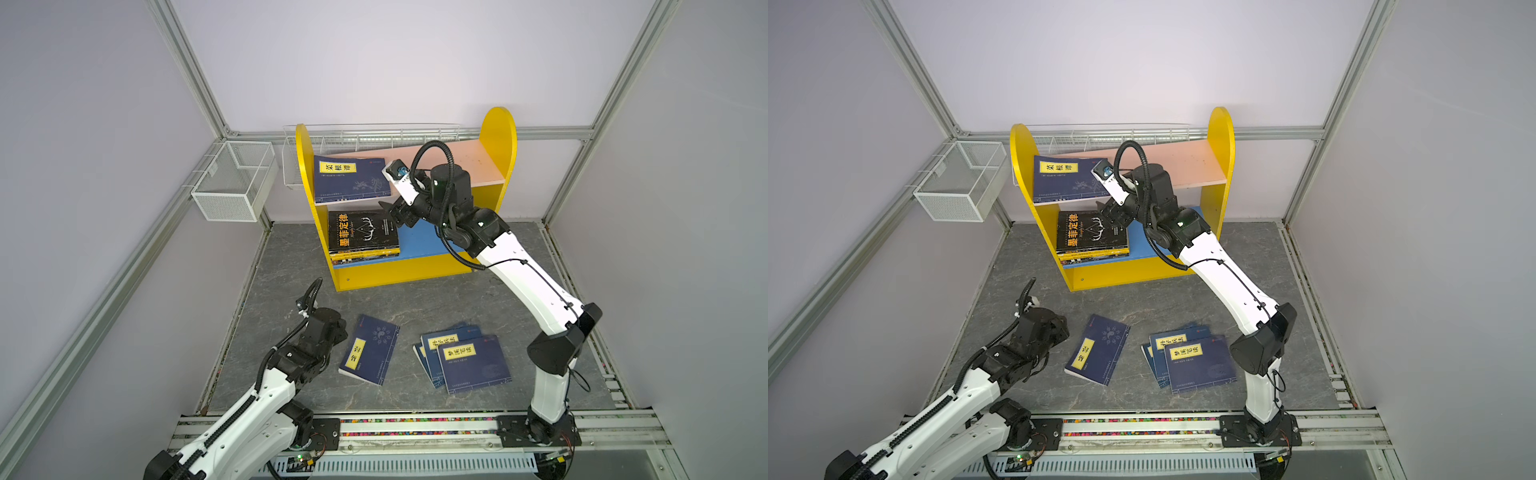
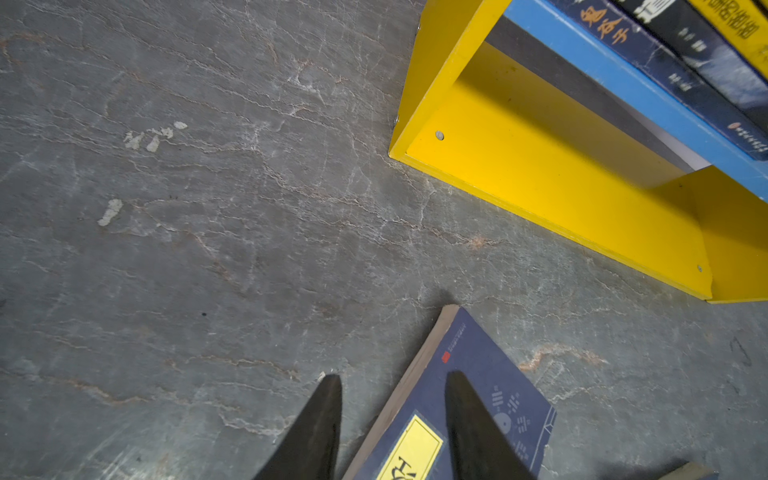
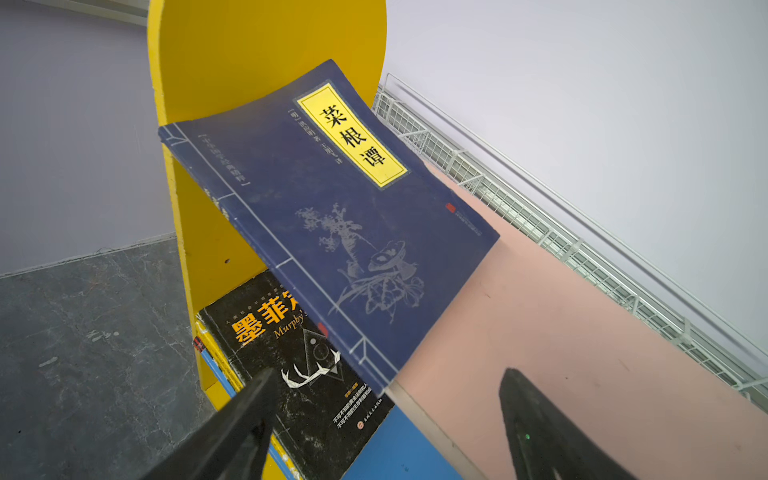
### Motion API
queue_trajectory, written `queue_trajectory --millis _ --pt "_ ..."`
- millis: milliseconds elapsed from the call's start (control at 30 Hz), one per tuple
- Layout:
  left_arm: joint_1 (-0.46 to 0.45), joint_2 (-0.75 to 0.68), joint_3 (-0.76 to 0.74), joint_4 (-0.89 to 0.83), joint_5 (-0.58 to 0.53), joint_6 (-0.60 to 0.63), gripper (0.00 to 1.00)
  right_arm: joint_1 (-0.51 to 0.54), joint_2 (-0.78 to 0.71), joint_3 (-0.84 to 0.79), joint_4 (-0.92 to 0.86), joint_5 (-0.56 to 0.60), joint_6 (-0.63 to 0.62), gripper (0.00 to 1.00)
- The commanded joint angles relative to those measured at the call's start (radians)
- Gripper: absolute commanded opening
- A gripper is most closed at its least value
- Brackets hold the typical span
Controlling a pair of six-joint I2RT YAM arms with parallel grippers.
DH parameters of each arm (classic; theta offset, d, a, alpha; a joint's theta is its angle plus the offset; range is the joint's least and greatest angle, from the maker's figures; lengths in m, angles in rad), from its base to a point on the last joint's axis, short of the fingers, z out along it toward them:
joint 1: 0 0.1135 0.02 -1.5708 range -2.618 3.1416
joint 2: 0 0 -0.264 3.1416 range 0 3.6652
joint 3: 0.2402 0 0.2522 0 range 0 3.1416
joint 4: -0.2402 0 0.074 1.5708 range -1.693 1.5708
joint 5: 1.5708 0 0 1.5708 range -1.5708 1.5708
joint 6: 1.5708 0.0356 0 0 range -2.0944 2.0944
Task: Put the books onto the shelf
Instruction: 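Push the blue book flat on the pink shelf with the right gripper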
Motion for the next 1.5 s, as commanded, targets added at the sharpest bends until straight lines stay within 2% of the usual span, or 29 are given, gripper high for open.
queue_trajectory --millis 0,167,600,1167,1467 --pt "0.003 -0.006 0.0 -0.014 -0.013 0.016 0.42 -0.005 0.048 0.053 0.0 -0.037 -0.023 0.86" --pt "0.003 -0.002 0.003 -0.022 -0.019 0.021 0.43 -0.006 0.108 0.123 -0.032 -0.048 -0.017 0.86" --pt "0.003 0.037 0.01 -0.015 -0.018 0.033 0.43 -0.002 0.155 0.132 -0.011 -0.127 0.036 0.83" --pt "0.003 0.062 0.017 0.0 -0.007 0.04 0.42 -0.041 0.126 0.121 0.01 -0.304 0.092 0.85" --pt "0.003 0.052 0.019 -0.002 -0.003 0.04 0.42 -0.067 0.071 0.048 0.066 -0.324 0.139 0.86"
